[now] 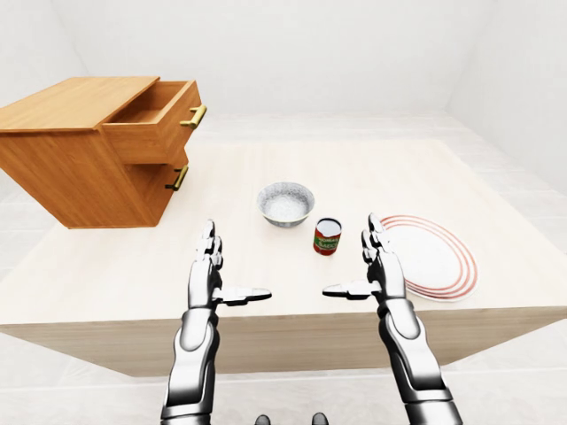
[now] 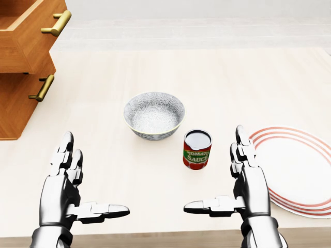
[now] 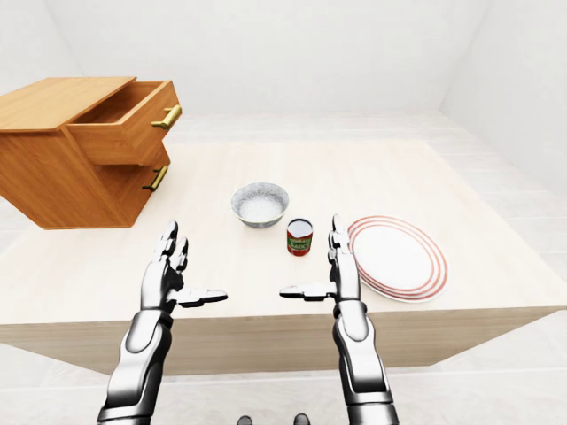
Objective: Put the bowl on the plate.
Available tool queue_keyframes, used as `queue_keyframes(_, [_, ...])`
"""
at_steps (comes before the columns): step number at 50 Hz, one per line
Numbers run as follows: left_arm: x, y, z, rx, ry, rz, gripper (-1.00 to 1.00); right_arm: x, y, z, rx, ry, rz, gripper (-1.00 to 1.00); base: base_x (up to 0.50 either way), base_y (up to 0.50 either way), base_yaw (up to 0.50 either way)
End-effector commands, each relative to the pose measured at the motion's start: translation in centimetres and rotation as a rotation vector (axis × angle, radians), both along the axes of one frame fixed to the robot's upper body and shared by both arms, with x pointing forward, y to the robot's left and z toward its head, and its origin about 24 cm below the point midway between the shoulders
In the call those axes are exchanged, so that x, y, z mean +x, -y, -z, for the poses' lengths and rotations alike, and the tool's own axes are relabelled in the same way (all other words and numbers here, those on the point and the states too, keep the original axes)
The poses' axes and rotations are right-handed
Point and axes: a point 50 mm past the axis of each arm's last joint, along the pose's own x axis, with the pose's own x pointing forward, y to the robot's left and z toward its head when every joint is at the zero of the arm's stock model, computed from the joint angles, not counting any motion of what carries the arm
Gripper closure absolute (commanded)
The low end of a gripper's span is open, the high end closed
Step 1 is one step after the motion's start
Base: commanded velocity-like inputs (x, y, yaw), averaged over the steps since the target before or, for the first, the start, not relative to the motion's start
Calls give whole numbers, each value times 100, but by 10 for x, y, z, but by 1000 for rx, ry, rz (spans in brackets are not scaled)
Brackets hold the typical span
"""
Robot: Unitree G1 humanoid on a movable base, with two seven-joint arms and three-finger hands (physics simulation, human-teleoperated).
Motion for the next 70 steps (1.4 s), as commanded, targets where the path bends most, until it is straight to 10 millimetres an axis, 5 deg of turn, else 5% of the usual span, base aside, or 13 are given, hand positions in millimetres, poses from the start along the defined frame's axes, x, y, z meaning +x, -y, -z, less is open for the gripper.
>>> queue_keyframes(1, [3,-6,-2,40,-25,19,-100,-1,4,4,-2,-27,-18,-100,0,0,0])
queue_keyframes(26, [-15,-15,-58,59,188,-22,-100,-10,12,-38,3,105,-20,-100,0,0,0])
queue_keyframes(46, [-19,-22,-52,59,162,-51,-100,-20,15,-52,-26,161,-32,-100,0,0,0])
queue_keyframes(70, [-21,-23,-50,52,155,-63,-100,-21,18,-48,-7,149,-39,-100,0,-50,0])
